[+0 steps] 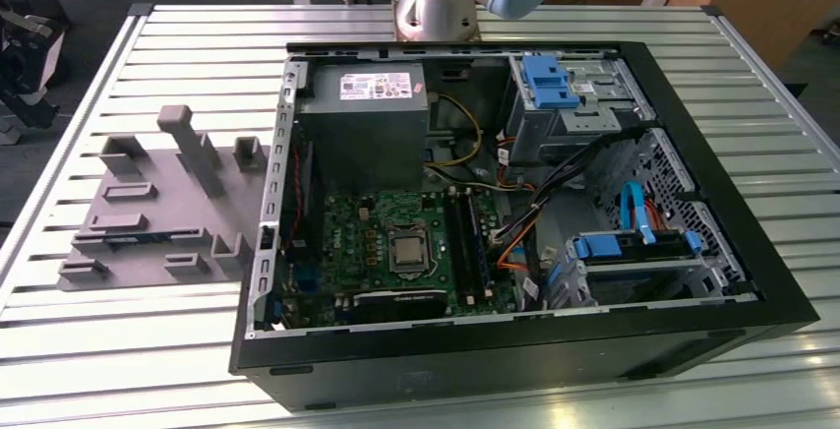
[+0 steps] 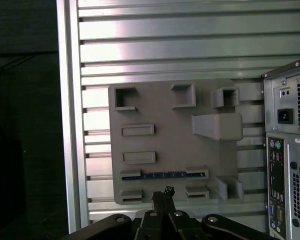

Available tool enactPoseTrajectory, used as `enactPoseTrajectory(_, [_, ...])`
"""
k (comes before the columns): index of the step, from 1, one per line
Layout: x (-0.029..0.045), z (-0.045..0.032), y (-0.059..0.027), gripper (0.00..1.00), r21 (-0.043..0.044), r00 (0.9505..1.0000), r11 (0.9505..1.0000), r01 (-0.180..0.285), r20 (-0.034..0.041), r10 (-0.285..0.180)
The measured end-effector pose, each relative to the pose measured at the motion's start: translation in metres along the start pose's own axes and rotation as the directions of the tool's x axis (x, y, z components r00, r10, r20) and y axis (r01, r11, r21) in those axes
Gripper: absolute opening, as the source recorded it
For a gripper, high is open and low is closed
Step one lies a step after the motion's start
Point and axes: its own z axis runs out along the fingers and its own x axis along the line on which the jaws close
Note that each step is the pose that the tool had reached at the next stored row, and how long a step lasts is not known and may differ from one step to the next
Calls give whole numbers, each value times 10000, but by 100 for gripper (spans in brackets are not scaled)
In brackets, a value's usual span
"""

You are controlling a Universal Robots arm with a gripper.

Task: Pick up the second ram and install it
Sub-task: 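Pick up the second ram and move it above second insertion slot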

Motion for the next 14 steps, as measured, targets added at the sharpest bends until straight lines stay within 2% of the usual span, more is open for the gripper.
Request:
enactPoseTrajectory(7, [0, 0, 0, 11, -1, 9999, 9999, 105, 0, -105])
enactPoseTrajectory(11, [0, 2, 0, 11, -11, 9966, 9966, 818, 3, -818])
enactPoseTrajectory(14, [0, 3, 0, 11, -17, 9906, 9906, 1367, 6, -1367])
